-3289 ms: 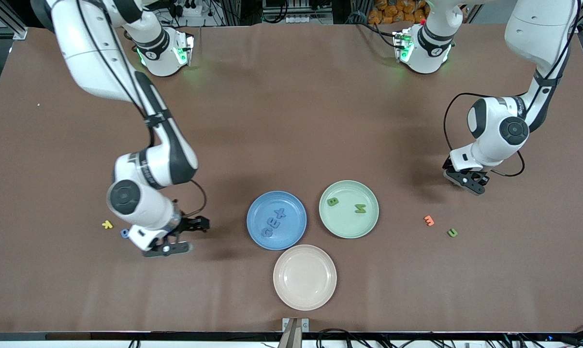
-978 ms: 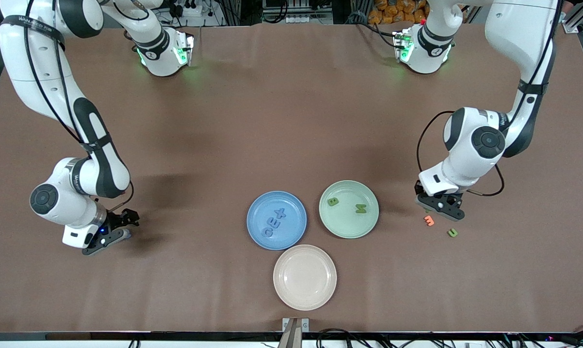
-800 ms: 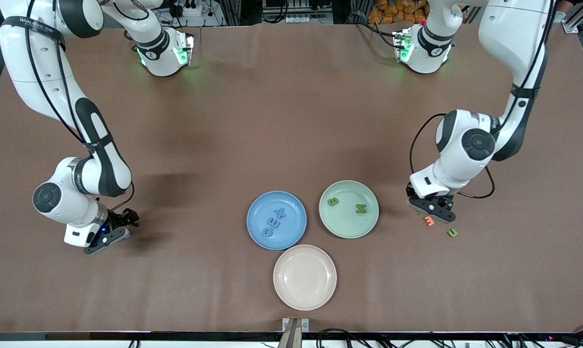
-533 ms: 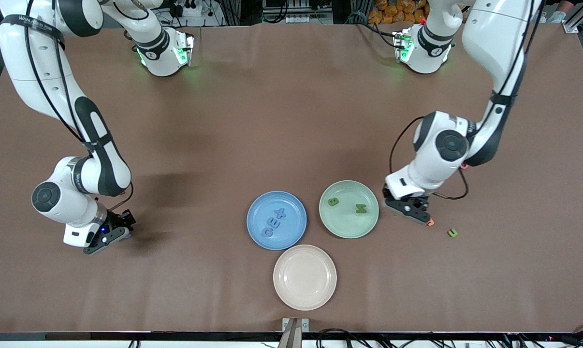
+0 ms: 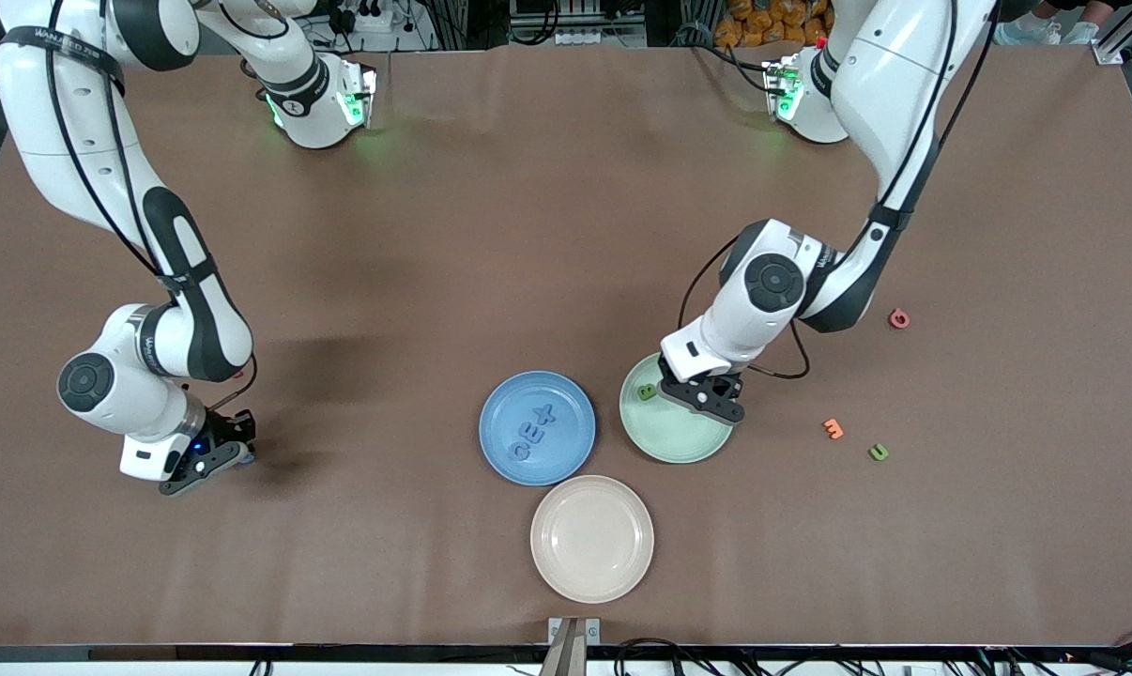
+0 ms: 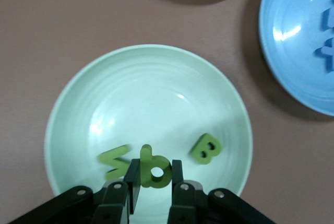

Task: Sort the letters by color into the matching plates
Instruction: 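Drop green b into the green plate while the right gripper grasps blue a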

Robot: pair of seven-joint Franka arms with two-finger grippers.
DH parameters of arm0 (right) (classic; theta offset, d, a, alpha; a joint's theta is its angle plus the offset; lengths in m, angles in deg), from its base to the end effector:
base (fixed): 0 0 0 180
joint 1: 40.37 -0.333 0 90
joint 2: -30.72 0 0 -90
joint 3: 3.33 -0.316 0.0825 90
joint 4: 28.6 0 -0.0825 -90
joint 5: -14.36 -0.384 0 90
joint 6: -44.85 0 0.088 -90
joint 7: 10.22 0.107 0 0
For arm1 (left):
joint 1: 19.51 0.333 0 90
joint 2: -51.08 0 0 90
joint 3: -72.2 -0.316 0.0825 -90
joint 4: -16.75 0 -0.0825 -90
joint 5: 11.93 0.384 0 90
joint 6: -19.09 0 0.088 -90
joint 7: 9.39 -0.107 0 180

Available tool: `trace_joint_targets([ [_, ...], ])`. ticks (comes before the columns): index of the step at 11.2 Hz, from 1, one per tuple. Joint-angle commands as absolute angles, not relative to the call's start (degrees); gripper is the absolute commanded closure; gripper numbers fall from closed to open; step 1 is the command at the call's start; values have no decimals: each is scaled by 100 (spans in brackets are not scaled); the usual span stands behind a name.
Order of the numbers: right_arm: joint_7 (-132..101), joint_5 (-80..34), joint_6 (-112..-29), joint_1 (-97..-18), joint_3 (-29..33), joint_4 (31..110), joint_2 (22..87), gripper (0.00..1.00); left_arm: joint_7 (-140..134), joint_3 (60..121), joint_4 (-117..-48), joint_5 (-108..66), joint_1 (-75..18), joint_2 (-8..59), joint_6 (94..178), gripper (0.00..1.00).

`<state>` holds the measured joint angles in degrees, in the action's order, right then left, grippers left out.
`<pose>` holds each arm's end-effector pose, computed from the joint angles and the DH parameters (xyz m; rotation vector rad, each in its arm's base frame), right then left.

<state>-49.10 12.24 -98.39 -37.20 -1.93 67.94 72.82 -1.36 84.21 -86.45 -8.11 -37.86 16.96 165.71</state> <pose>0.6830 -0.0530 0.1790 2.9873 0.8866 0.1209 0.5854 -0.3295 0.2382 2.9488 -0.5928 0.2157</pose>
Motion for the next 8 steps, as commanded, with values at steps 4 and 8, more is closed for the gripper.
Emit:
trace_joint_targets([
  [4,-2478,1190,-9139,-3738,-684,6755,6834,79,-627,8406,-8433,-490,-3500,1802,16464,0],
  [8,212,1181,-8997,-4386,-896,6737,6772,78,-2701,7907,-8433,-587,-3129,1926,16192,0],
])
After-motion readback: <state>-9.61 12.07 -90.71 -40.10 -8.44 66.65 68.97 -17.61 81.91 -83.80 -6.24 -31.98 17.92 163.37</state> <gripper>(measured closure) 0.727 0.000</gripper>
